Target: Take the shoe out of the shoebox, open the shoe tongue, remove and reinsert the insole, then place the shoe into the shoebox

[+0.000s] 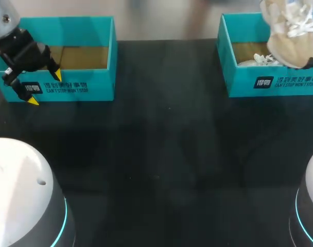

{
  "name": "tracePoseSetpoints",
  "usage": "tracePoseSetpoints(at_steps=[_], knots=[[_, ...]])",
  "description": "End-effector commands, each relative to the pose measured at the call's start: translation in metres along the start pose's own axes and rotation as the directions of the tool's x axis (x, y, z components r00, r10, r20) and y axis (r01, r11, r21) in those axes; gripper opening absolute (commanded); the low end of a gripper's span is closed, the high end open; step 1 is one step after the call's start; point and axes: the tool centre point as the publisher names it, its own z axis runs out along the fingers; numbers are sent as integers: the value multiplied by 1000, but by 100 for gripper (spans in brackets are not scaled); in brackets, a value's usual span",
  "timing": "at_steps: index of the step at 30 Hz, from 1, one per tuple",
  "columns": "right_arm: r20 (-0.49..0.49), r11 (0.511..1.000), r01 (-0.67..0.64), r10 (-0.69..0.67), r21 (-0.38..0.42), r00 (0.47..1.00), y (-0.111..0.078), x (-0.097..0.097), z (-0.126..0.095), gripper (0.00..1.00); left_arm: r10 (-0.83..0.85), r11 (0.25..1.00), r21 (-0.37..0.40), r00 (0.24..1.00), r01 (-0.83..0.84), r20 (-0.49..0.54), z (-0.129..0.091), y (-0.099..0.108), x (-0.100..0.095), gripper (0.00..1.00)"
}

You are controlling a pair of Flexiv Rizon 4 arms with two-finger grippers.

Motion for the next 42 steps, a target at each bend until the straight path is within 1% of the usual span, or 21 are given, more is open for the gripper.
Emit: tracePoseSetpoints(at_steps=[1,16,19,20,22,24,26,28,29,33,35,37,42], knots=[[-11,998,34,-35,-53,999,-18,-23,19,0,1,1000,-2,1000,-1,0,-1,0,1,100],[-11,998,34,-35,-53,999,-18,-23,19,0,1,1000,-2,1000,-1,0,-1,0,1,100],[9,1000,29,-29,-1,1000,-34,-40,32,0,1,1000,-2,1000,-1,0,-1,0,1,100],[32,1000,19,-18,-14,999,-41,-45,35,0,1,1000,-2,1000,-1,0,-1,0,1,100],[29,1000,-3,4,-14,1000,-54,-55,44,0,1,1000,-2,1000,-1,0,-1,0,1,100],[29,1000,16,-16,9,999,-60,-63,51,0,1,1000,-2,1000,-1,0,-1,0,1,100],[20,1000,27,-27,3,999,-67,-73,64,0,1,1000,-2,1000,-1,0,-1,0,1,100],[23,999,28,-27,-38,999,-71,-80,76,0,1,1000,-2,1000,-1,0,-1,0,1,100],[8,999,29,-29,-16,1000,-73,-84,83,0,1,1000,-2,1000,-1,0,-1,0,1,100],[12,997,41,-40,-73,999,-77,-102,104,0,1,1000,-2,1000,-1,0,-1,0,1,100],[1,997,36,-36,-67,999,-80,-109,114,0,1,1000,-2,1000,-1,0,-1,0,1,100],[-1,996,12,-12,-91,1000,-82,-113,120,0,1,1000,-2,1000,-1,0,-1,0,1,100],[-24,995,-24,21,-96,999,-86,-113,133,0,1,1000,-2,1000,-1,0,-1,0,1,100]])
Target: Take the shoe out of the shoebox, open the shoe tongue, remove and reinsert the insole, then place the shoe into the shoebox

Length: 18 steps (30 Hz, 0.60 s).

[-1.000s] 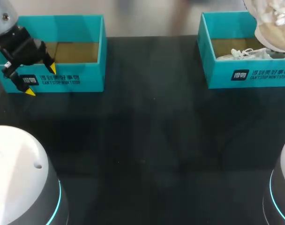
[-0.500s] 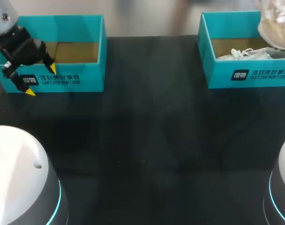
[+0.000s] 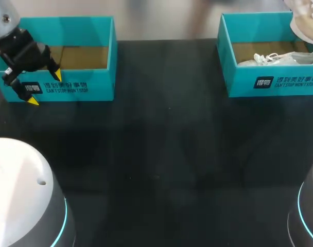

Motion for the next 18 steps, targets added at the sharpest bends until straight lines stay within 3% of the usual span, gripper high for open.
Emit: tracePoseSetpoints(at_steps=[1,4,6,11,15,18], knots=[[-35,1000,-23,23,-7,999,-5,-12,12,0,1,1000,-2,1000,-1,0,-1,0,1,100],[-54,993,-116,117,29,992,-12,-8,20,0,1,1000,-2,1000,-1,0,-1,0,1,100],[-73,967,-244,250,80,966,-21,-5,24,0,1,1000,-2,1000,-1,0,-1,0,1,100],[-91,818,-537,562,206,822,-45,14,31,0,1,1000,-2,1000,-1,0,-1,0,1,100],[-70,737,-638,665,225,744,-52,24,32,0,1,1000,-2,1000,-1,0,-1,0,1,100],[-66,652,-735,755,186,652,-58,34,32,0,1,1000,-2,1000,-1,0,-1,0,1,100]])
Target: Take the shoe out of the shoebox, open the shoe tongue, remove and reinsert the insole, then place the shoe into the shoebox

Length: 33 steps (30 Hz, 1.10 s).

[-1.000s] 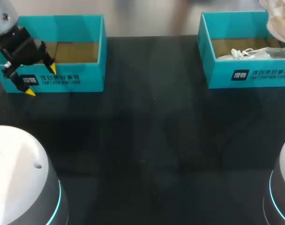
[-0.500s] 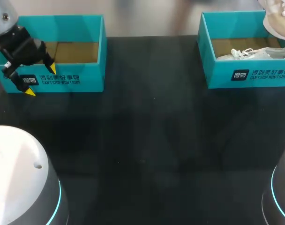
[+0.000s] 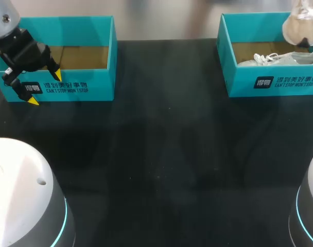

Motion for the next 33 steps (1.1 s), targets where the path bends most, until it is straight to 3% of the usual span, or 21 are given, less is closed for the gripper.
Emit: tracePoseSetpoints(at_steps=[1,20,25,33], knots=[[-36,928,-372,372,15,928,-7,8,-4,0,1,1000,-2,1000,-1,0,-1,0,1,100],[-36,928,-372,372,15,928,-7,8,-4,0,1,1000,-2,1000,-1,0,-1,0,1,100],[-109,855,-516,519,59,848,-17,15,17,0,1,1000,-2,1000,-1,0,-1,0,1,100],[-87,741,-664,671,103,736,-31,27,34,0,1,1000,-2,1000,-1,0,-1,0,1,100]])
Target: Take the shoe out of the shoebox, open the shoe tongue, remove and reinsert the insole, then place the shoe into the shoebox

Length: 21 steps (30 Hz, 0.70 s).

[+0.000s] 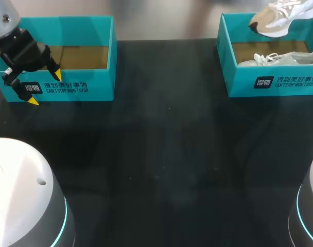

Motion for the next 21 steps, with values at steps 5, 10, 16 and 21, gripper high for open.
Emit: tracePoseSetpoints(at_steps=[5,10,16,21], knots=[[20,992,-123,123,-5,992,-2,4,13,0,1,1000,-2,1000,-1,0,-1,0,1,100],[20,983,-180,179,27,984,-7,5,19,0,1,1000,-2,1000,-1,0,-1,0,1,100],[20,983,-180,179,27,984,-7,5,19,0,1,1000,-2,1000,-1,0,-1,0,1,100],[20,983,-180,179,27,984,-7,5,19,0,1,1000,-2,1000,-1,0,-1,0,1,100]])
